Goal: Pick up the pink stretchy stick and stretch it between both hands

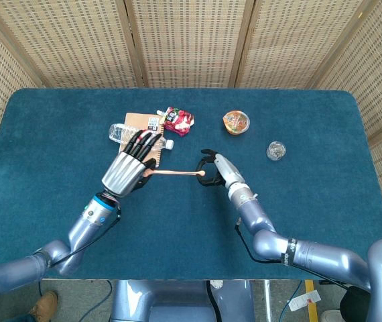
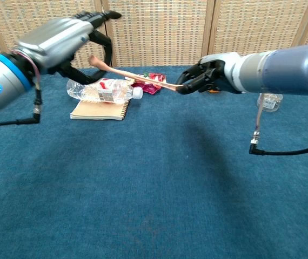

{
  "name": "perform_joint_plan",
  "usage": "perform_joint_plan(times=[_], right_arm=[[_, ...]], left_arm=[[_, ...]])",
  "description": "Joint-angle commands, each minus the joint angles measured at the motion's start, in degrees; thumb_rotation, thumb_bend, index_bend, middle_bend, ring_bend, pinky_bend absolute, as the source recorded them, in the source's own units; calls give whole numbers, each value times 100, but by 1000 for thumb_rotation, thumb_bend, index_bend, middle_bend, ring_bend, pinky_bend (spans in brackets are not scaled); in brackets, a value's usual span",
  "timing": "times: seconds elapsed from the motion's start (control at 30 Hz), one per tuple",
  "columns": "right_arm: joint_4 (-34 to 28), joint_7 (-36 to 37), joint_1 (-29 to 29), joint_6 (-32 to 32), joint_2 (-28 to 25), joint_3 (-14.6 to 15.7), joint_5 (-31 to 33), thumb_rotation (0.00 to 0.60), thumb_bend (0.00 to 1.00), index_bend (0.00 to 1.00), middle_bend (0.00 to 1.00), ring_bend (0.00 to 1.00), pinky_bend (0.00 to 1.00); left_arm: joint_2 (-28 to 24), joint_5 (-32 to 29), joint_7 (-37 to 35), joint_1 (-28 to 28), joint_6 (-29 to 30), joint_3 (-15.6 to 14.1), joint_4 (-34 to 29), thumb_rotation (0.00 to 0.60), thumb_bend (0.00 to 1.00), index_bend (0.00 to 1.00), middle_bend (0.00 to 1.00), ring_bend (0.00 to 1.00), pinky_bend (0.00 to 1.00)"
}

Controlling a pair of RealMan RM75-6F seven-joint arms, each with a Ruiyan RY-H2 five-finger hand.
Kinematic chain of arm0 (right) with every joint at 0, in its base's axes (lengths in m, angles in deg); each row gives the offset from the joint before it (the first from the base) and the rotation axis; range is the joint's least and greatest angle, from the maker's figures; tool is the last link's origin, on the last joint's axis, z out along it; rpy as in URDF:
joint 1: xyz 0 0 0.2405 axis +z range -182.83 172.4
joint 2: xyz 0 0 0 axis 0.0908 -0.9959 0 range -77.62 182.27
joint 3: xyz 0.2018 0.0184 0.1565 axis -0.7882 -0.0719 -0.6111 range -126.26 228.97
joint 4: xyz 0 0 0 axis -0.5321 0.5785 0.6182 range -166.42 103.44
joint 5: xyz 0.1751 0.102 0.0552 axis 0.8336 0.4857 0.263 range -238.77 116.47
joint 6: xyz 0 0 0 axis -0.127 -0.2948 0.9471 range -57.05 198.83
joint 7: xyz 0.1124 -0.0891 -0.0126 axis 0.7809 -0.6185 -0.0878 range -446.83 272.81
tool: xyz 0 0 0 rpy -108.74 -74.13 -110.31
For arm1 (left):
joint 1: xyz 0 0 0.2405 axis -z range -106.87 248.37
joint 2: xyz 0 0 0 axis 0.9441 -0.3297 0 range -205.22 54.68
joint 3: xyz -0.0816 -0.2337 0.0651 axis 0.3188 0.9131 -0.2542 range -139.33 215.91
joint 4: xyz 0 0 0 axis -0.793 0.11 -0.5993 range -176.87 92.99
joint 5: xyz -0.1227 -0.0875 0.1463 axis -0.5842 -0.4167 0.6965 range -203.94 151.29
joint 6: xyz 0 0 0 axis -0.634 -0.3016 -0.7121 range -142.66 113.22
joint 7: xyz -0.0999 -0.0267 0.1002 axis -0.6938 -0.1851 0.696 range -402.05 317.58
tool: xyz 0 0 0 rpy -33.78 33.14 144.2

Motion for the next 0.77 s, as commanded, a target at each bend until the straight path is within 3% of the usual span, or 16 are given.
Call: perform_joint_plan(times=[0.03,0.37,0.57,0.77], right_arm=[[-97,45,-127,51,-134,41,-59,600,612,692,186,0,0],[-518,207,-649,254,-639,193,-302,600,612,693,187,0,0],[-827,324,-1050,353,-1007,360,-532,600,612,694,186,0,0],[-1180,442,-1371,380,-1286,493,-866,600,611,694,186,0,0]], left_arm=[[-338,-35,-156,-192,202,34,-209,600,528,797,0,0,0],[-1548,-154,-683,-849,782,77,-512,600,531,801,0,0,0],[-2163,-451,-1159,-1322,968,99,-306,600,533,801,0,0,0],[-2291,-419,-1691,-1607,1095,-15,-35,600,534,801,0,0,0]])
